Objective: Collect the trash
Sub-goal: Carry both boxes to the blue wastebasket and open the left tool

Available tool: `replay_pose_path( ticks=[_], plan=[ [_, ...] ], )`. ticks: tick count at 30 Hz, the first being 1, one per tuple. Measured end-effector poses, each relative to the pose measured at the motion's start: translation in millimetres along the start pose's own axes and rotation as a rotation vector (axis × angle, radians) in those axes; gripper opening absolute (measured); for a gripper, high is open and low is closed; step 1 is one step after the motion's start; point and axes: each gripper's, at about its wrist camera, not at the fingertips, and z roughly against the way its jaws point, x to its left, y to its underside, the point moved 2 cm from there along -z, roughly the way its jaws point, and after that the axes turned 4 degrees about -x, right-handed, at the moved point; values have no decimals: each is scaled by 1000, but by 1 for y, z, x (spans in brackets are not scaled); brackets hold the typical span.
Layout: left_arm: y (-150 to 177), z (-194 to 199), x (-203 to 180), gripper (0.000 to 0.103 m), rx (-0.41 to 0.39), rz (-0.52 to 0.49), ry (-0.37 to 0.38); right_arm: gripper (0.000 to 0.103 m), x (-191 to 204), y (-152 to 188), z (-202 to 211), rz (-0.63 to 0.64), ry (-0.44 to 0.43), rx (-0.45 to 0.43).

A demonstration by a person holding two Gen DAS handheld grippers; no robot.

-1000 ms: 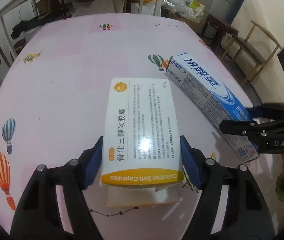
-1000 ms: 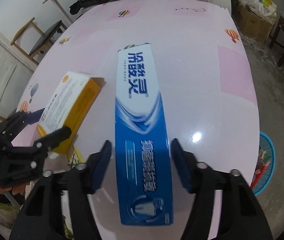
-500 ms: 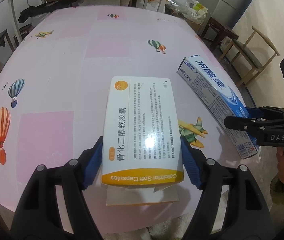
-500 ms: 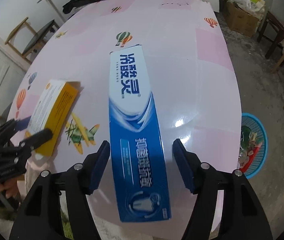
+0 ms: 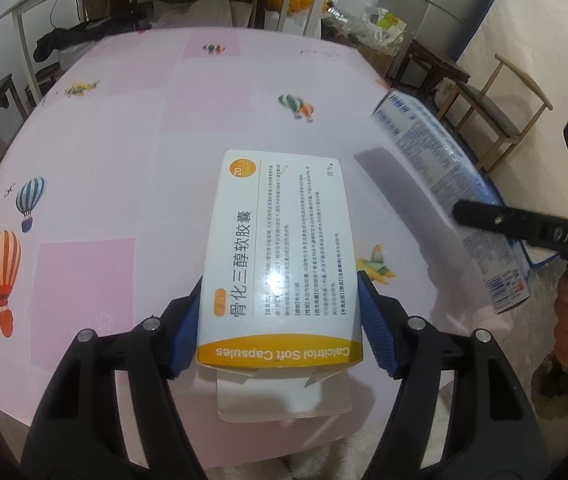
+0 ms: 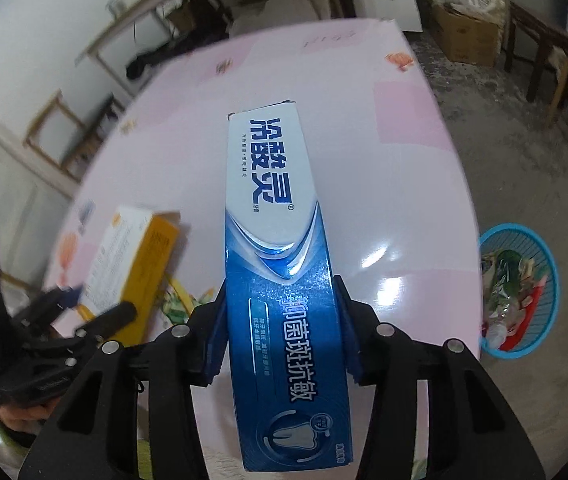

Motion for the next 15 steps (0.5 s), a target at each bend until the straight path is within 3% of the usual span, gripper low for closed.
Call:
replay_pose_path(
  ticks=[6,10,15],
  plan=[
    [-17,17,-28,66,-48,-18,85,46,-39,-3,60,-97,-3,-144],
    [-34,24,-59,66,-64,-30,203,46,-83,2,106,-207,57,-251],
    [-56,20,-111,67,-18,-45,371,46,-148,29,140,-379,126,-324]
  ],
)
